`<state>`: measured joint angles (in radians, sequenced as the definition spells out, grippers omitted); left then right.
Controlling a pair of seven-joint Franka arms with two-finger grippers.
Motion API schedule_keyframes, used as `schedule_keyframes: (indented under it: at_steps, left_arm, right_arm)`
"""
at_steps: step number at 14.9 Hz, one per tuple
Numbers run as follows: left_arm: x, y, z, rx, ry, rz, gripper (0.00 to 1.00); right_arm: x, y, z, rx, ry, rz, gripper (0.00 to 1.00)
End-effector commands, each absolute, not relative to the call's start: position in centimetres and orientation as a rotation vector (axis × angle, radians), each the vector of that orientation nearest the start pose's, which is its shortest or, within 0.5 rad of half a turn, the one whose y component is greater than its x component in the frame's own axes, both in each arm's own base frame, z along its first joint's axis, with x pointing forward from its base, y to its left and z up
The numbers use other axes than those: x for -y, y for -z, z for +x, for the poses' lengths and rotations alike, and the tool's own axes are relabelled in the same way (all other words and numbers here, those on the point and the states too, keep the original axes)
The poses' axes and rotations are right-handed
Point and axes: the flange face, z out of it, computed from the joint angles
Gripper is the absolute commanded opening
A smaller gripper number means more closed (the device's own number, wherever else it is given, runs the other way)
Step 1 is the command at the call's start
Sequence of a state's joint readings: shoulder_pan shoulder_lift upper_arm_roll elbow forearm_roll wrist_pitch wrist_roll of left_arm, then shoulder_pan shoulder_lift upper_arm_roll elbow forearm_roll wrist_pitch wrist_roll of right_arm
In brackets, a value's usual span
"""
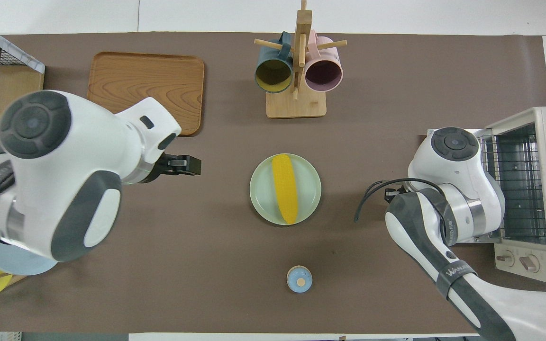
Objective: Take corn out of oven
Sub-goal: 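Grasp the yellow corn with the left gripper while the right gripper withdraws, then lift the corn with the left gripper toward the wooden tray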
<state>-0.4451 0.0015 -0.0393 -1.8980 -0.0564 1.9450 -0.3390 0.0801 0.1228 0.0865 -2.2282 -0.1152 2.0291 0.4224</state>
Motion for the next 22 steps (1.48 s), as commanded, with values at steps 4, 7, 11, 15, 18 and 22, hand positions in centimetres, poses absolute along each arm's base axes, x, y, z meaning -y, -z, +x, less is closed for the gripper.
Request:
schedule_keyframes:
  at_steps: [4, 7, 11, 15, 18, 22]
  left_arm:
    - [37.7, -42.6, 47.9, -0.154, 0.128, -3.260, 1.00]
    - [40.7, -38.6, 48.1, -0.175, 0.174, -3.279, 1.00]
    - [44.6, -34.1, 49.7, -0.143, 0.243, -3.314, 1.00]
    - [45.3, -31.9, 49.6, -0.178, 0.234, -3.296, 1.00]
    - [45.5, -30.5, 48.3, -0.193, 0.201, -3.284, 1.00]
    - [45.7, -30.2, 47.9, -0.203, 0.216, -3.288, 0.92]
  right_arm:
    - [-2.2, -29.0, 47.5, -0.249, -0.515, -3.264, 0.22]
    - [-1.8, -29.6, 47.6, -0.190, -0.525, -3.297, 0.22]
    - [-0.4, -35.0, 48.4, -0.122, -0.565, -3.395, 0.22]
    - [1.4, -40.0, 50.0, -0.059, -0.644, -3.387, 0.22]
    - [7.1, -42.4, 50.4, 0.045, -0.651, -3.329, 0.22]
    - [8.0, -42.4, 50.3, 0.060, -0.643, -3.308, 0.24]
